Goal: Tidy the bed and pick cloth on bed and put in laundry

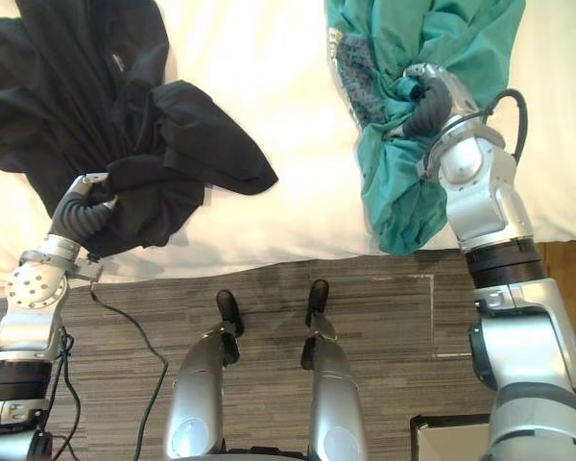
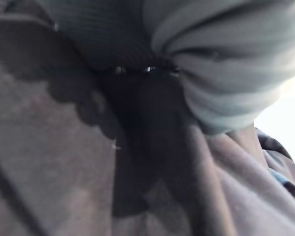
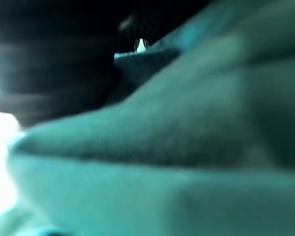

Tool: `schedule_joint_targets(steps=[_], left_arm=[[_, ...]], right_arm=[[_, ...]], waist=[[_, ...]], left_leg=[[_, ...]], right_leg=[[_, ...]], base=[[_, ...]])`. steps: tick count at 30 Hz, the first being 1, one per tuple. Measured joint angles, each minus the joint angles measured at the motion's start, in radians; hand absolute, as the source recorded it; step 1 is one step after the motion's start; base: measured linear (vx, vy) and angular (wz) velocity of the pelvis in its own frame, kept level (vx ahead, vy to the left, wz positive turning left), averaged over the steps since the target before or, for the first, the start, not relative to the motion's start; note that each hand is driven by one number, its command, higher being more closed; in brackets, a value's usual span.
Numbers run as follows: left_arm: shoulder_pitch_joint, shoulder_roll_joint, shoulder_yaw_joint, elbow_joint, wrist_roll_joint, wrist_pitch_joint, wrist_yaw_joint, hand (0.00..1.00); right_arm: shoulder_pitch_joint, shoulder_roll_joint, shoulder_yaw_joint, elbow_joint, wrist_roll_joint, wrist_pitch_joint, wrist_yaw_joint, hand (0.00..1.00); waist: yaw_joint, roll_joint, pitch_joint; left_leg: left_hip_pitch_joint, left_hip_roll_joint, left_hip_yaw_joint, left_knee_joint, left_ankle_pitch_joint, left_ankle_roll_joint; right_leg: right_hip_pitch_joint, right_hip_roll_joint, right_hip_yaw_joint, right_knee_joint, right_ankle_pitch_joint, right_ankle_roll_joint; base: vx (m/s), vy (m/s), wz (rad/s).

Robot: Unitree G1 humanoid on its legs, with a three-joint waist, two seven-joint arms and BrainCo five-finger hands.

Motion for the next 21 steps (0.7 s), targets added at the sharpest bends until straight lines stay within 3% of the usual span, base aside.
schedule_joint_targets(steps=[2,5,7,9,12,15,19,21], left_arm=[[-0.028,-0.008,-0.003,0.013,-0.001,0.046,-0.02,1.0],[-0.052,-0.064,0.001,0.081,-0.001,0.064,-0.027,1.0],[-0.052,-0.107,0.004,0.13,0.0,0.073,0.016,1.0],[-0.051,-0.146,0.005,0.183,0.002,0.076,0.109,1.0],[-0.053,-0.161,-0.032,0.231,0.036,0.096,0.209,1.0],[-0.057,-0.178,-0.075,0.295,0.089,0.122,0.278,1.0],[-0.056,-0.187,-0.118,0.362,0.085,0.162,0.315,1.0],[-0.051,-0.189,-0.133,0.42,0.029,0.166,0.323,1.0]], right_arm=[[0.033,0.053,-0.055,0.036,0.075,-0.021,-0.043,1.0],[0.115,0.157,-0.114,0.078,0.134,-0.066,-0.121,1.0],[0.183,0.234,-0.118,0.119,0.178,-0.117,-0.175,1.0],[0.277,0.339,-0.131,0.173,0.223,-0.175,-0.233,1.0],[0.383,0.465,-0.152,0.24,0.261,-0.231,-0.29,1.0],[0.493,0.551,-0.146,0.307,0.306,-0.274,-0.316,1.0],[0.626,0.608,-0.114,0.385,0.334,-0.323,-0.328,1.0],[0.701,0.638,-0.098,0.418,0.367,-0.346,-0.324,1.0]], waist=[[0.003,-0.003,-0.002],[0.008,-0.012,-0.006],[0.009,-0.031,-0.021],[0.005,-0.069,-0.041],[-0.007,-0.119,-0.05],[-0.01,-0.152,-0.08],[-0.025,-0.158,-0.116],[-0.037,-0.15,-0.139]], left_leg=[[0.014,0.003,0.008,-0.003,0.0,0.0],[0.076,0.003,0.023,-0.021,0.0,0.0],[0.129,0.001,0.032,-0.045,0.0,-0.001],[0.194,-0.004,0.028,-0.077,0.004,-0.008],[0.283,-0.008,0.019,-0.113,0.01,-0.02],[0.357,-0.018,0.029,-0.135,0.007,-0.025],[0.421,-0.047,0.048,-0.17,0.009,-0.021],[0.466,-0.063,0.065,-0.196,0.011,-0.018]], right_leg=[[0.005,0.001,0.0,0.01,0.0,0.0],[0.053,0.002,0.0,0.007,-0.001,-0.001],[0.099,0.005,0.0,-0.012,-0.001,-0.001],[0.171,0.011,0.0,-0.052,-0.001,-0.001],[0.273,0.017,-0.009,-0.097,-0.001,-0.001],[0.343,0.012,-0.008,-0.115,-0.001,0.0],[0.392,-0.011,-0.002,-0.13,0.0,0.008],[0.416,-0.021,0.012,-0.132,-0.001,0.014]], base=[[0.02,-0.048,-0.06],[0.04,-0.028,-0.14],[0.04,-0.025,-0.11],[0.04,-0.025,-0.02],[0.03,-0.017,0.1],[0.01,0.016,0.01],[0.0,0.06,-0.07],[0.02,0.078,-0.19]])
